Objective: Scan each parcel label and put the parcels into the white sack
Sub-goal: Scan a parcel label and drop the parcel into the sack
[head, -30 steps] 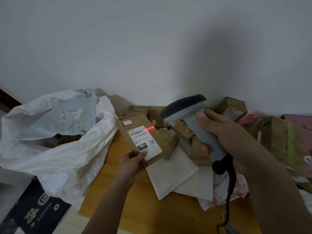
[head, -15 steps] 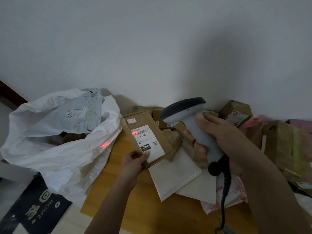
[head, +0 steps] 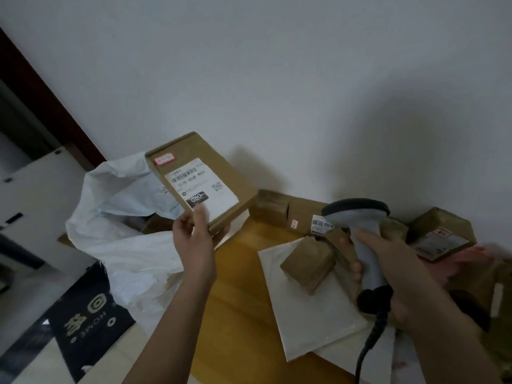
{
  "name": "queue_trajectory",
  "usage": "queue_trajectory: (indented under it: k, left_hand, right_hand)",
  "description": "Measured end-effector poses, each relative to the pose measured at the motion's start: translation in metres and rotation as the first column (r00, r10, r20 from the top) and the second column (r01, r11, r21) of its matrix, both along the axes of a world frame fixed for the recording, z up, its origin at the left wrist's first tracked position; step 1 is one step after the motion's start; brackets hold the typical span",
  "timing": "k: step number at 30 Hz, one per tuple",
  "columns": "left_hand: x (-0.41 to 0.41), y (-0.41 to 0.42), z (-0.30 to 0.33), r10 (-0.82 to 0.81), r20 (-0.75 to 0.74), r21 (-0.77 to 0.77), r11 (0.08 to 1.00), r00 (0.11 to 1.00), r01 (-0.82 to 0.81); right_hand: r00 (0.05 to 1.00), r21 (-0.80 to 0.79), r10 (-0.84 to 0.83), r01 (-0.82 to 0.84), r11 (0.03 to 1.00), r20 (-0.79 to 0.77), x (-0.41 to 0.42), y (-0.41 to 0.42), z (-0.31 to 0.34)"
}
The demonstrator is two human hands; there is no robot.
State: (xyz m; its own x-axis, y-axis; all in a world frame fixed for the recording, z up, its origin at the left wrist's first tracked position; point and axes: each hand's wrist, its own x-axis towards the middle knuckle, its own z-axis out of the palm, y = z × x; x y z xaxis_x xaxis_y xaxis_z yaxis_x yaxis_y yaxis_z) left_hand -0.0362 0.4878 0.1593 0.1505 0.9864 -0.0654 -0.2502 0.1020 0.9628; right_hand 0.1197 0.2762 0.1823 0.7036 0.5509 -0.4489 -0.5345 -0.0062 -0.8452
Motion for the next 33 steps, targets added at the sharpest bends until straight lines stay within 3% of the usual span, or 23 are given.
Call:
queue_trajectory:
  k: [3, 8, 14, 17, 22, 27, 29, 33]
  left_hand:
    - [-0.006, 0.025, 0.002, -0.007, 0.029, -0.022, 1.0, 1.0, 0.007]
    - [-0.004, 0.031, -0.008, -0.061, -0.084, -0.105, 0.993, 0.995, 0.052]
    - [0.013, 0.006, -0.025, -0.363, -0.281, -0.06, 0.931, 0.889, 0.361]
    - [0.033, -0.004, -0.041, -0.501, -0.423, -0.128, 0.858, 0.755, 0.497]
    - [0.067, -0.018, -0.09, -0.677, -0.597, -0.292, 0.683, 0.43, 0.669]
    - [0.094, -0.027, -0.147, -0.59, -0.791, -0.3, 0.606, 0.163, 0.737]
    - [0.105, -0.03, -0.164, -0.52, -0.849, -0.267, 0.578, 0.096, 0.771]
    - [0.121, -0.03, -0.191, -0.509, -0.86, -0.341, 0.582, 0.004, 0.738]
  right_hand:
    - [0.987, -0.063, 0.116, -0.11, 0.992, 0.111, -0.004, 0.006, 0.0]
    - [0.994, -0.12, 0.107, -0.106, 0.987, 0.001, -0.001, 0.016, -0.008]
    - [0.999, -0.122, 0.03, -0.029, 0.992, 0.013, -0.001, 0.014, -0.013]
    - [0.999, -0.146, -0.012, 0.016, 0.989, 0.03, 0.005, 0.008, -0.015]
    - [0.99, -0.191, -0.108, 0.124, 0.974, 0.093, 0.023, -0.001, -0.029]
    - [0.985, -0.18, -0.143, 0.159, 0.971, 0.097, 0.035, -0.003, -0.041]
    - [0.988, -0.188, -0.137, 0.147, 0.971, 0.068, 0.041, 0.0, -0.047]
    - [0.982, -0.249, -0.187, 0.186, 0.95, 0.023, 0.057, 0.013, -0.063]
